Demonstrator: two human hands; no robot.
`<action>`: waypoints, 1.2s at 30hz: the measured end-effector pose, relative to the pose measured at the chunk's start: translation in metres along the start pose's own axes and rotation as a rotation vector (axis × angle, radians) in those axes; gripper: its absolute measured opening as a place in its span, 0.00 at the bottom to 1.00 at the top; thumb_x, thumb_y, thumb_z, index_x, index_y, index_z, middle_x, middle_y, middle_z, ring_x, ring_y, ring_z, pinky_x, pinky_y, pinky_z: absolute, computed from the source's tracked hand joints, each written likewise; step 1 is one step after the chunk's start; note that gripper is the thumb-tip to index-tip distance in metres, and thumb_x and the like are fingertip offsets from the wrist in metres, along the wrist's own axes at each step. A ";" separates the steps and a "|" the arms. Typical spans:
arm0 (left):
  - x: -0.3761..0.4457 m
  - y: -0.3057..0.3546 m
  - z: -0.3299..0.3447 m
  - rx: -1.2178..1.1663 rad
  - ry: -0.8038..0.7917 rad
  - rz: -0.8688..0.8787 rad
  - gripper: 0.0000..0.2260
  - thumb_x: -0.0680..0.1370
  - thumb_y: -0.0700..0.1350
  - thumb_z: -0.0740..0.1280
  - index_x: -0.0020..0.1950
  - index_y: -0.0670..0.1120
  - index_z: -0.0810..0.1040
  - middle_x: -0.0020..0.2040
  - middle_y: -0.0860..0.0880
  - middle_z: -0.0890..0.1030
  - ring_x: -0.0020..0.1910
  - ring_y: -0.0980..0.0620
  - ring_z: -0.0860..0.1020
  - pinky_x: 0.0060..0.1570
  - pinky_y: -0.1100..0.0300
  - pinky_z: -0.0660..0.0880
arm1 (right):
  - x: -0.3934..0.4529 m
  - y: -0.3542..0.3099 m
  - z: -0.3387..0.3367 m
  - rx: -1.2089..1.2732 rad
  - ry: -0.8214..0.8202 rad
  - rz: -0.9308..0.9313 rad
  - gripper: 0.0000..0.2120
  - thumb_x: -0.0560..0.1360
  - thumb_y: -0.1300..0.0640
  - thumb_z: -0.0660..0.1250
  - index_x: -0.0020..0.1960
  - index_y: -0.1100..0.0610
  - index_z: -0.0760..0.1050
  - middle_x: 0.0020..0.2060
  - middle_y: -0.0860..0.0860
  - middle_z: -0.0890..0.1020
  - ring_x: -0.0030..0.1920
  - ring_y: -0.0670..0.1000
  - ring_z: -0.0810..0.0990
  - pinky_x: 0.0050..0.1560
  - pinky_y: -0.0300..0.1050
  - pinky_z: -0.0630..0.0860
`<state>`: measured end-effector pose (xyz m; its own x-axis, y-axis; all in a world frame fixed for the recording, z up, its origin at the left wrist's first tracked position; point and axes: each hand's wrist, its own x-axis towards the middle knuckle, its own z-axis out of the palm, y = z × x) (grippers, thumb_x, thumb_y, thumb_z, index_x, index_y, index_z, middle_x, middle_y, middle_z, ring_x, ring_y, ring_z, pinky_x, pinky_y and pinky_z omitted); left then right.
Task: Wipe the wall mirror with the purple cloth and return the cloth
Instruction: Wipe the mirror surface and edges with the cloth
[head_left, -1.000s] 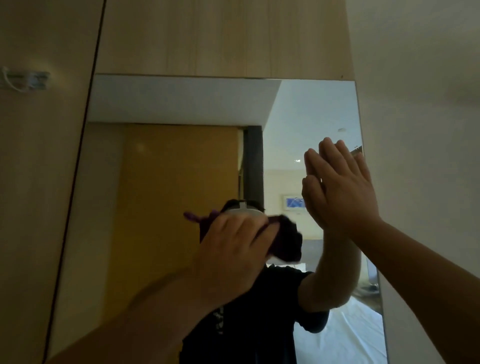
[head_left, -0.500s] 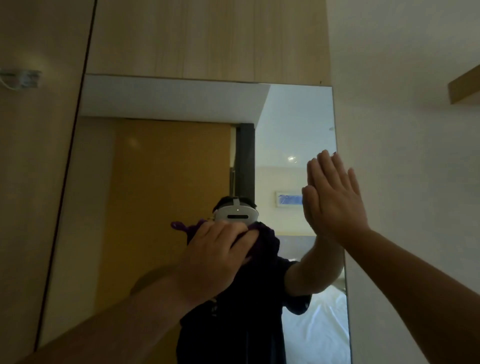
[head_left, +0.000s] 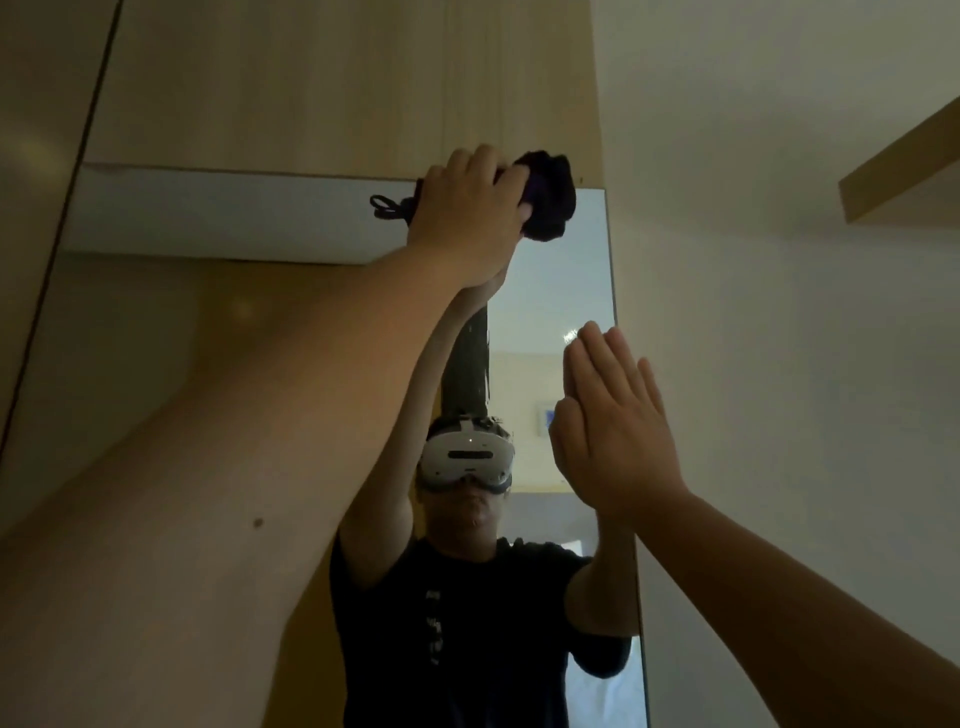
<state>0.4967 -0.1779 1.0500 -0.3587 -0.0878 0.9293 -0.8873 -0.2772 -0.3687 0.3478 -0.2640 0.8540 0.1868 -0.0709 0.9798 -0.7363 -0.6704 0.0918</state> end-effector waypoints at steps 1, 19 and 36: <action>-0.008 0.001 0.005 -0.005 0.030 0.008 0.17 0.85 0.51 0.56 0.69 0.45 0.71 0.64 0.42 0.72 0.61 0.41 0.70 0.59 0.48 0.67 | 0.000 0.000 0.000 0.018 0.016 -0.003 0.27 0.83 0.48 0.46 0.80 0.55 0.52 0.80 0.51 0.51 0.80 0.51 0.42 0.78 0.54 0.42; -0.324 0.091 -0.021 -0.139 -0.012 0.288 0.15 0.83 0.49 0.66 0.68 0.46 0.76 0.58 0.45 0.78 0.52 0.44 0.78 0.54 0.49 0.73 | -0.007 0.071 -0.017 -0.141 -0.067 0.150 0.32 0.82 0.43 0.41 0.80 0.60 0.51 0.80 0.57 0.52 0.80 0.56 0.47 0.77 0.54 0.40; 0.007 0.058 0.014 -0.051 0.068 -0.051 0.19 0.85 0.50 0.58 0.75 0.45 0.68 0.67 0.41 0.71 0.64 0.40 0.69 0.60 0.46 0.67 | -0.012 0.083 -0.007 -0.189 -0.066 0.103 0.28 0.83 0.42 0.39 0.78 0.54 0.39 0.79 0.50 0.42 0.78 0.50 0.36 0.77 0.51 0.35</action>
<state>0.4469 -0.2080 1.0360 -0.3296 -0.0089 0.9441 -0.9180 -0.2303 -0.3227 0.2795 -0.3138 0.8508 0.1422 -0.1842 0.9725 -0.8614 -0.5070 0.0299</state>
